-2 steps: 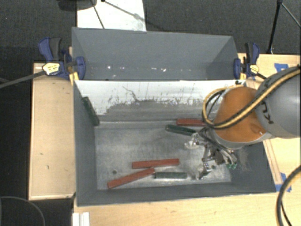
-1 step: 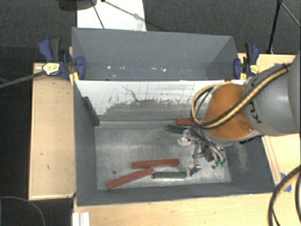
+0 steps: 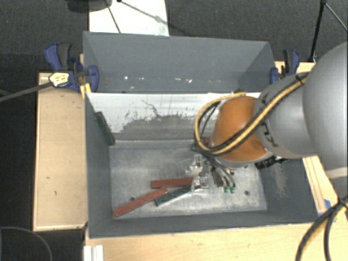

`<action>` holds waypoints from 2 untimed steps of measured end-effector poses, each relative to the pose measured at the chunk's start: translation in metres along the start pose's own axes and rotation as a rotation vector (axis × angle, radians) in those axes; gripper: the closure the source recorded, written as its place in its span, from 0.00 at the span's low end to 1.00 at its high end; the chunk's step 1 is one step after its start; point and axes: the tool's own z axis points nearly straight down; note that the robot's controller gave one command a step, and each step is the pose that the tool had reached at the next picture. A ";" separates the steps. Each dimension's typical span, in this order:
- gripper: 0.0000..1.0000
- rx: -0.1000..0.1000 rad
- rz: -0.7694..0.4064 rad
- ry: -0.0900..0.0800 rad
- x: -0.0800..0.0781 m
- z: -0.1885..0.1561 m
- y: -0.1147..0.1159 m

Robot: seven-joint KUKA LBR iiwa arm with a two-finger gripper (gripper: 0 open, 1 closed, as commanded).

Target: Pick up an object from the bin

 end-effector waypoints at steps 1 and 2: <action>1.00 0.000 -0.002 0.000 0.000 0.000 0.000; 1.00 0.001 -0.023 0.019 -0.003 -0.044 0.002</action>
Offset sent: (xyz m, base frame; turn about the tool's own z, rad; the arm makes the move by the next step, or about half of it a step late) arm 0.0057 0.0027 0.0602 -0.0332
